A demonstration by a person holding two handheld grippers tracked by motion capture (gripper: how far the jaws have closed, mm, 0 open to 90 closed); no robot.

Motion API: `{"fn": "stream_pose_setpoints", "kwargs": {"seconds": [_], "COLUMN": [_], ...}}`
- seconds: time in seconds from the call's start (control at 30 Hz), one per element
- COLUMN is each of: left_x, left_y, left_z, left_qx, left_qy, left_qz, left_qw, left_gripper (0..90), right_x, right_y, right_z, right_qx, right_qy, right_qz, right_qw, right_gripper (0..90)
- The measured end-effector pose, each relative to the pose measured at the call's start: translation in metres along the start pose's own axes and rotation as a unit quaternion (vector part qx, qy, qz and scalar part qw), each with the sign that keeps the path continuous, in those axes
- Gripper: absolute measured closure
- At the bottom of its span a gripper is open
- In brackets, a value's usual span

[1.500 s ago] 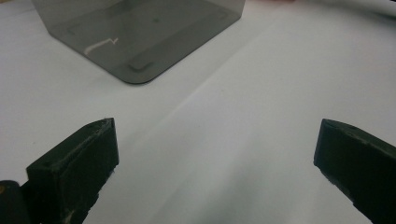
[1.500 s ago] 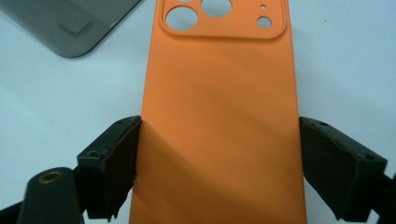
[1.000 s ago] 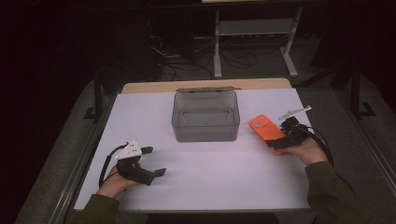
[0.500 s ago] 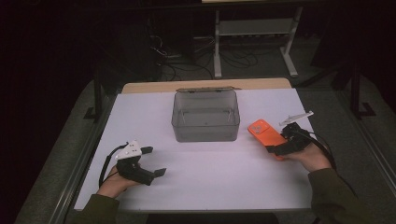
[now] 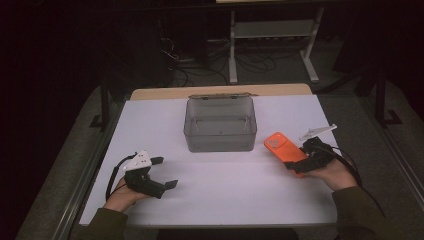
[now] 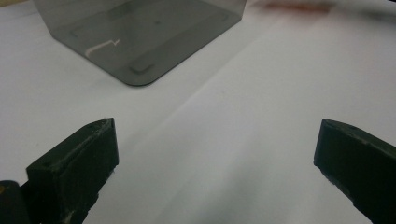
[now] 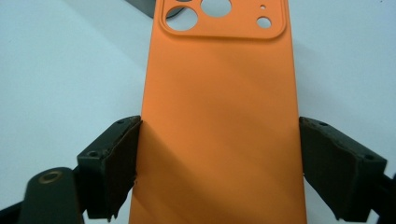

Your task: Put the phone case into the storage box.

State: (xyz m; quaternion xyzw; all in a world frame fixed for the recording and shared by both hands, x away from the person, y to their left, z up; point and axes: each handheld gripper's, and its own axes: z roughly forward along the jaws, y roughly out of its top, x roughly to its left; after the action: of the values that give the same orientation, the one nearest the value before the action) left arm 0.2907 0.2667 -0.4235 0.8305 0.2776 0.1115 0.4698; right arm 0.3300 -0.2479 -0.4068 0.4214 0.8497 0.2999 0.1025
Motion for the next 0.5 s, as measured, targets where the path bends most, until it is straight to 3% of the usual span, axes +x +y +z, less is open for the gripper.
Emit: {"fn": "stream_pose_setpoints", "kwargs": {"seconds": [0.5], "left_x": [0.000], "left_y": [0.000], "left_z": [0.000], "left_qx": [0.000], "left_qy": [0.000], "left_qz": [-0.001], "left_qw": [1.0000], "left_gripper": [0.0], "right_x": [0.020], "right_y": [-0.006], "right_z": [-0.001], "right_qx": [0.006], "right_qy": [0.020], "right_qz": [-0.024], "right_qw": [0.9995], "right_gripper": [15.7]}}
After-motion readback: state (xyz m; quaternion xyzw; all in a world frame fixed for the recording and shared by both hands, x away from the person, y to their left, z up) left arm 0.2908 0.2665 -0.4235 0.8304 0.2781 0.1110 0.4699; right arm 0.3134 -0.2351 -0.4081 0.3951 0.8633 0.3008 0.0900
